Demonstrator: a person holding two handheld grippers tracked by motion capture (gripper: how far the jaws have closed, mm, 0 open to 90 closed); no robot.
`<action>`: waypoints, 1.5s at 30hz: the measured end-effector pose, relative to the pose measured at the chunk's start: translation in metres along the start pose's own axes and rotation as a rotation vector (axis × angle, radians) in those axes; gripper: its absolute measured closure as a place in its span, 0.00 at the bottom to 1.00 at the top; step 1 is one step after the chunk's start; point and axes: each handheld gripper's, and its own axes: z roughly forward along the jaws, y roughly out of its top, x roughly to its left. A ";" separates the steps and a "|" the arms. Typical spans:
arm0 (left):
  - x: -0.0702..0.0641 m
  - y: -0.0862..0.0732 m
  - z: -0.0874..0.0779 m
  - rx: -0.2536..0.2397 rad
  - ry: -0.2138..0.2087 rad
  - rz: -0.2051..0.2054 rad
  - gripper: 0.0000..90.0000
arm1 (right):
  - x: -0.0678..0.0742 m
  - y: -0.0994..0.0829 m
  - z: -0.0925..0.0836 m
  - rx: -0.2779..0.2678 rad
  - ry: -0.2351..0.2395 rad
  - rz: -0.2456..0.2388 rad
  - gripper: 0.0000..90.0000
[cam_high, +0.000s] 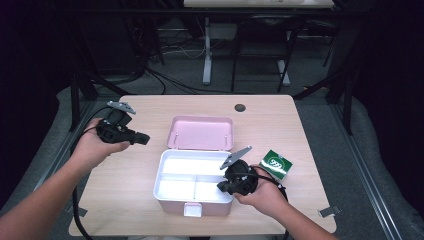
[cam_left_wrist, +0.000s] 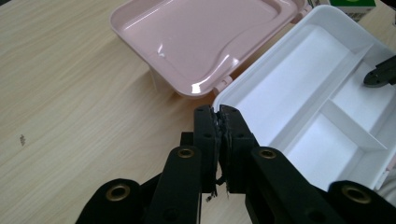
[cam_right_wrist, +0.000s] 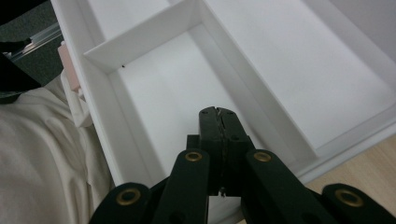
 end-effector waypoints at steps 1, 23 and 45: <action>-0.002 0.001 0.001 0.008 -0.004 0.011 0.94 | 0.000 0.000 0.000 0.001 -0.004 -0.003 1.00; -0.039 0.009 0.028 0.087 -0.071 0.154 0.85 | 0.002 -0.002 -0.014 -0.016 -0.032 0.004 0.92; -0.062 0.014 0.056 0.179 -0.088 0.299 0.84 | -0.008 -0.010 -0.039 -0.059 -0.085 0.049 0.81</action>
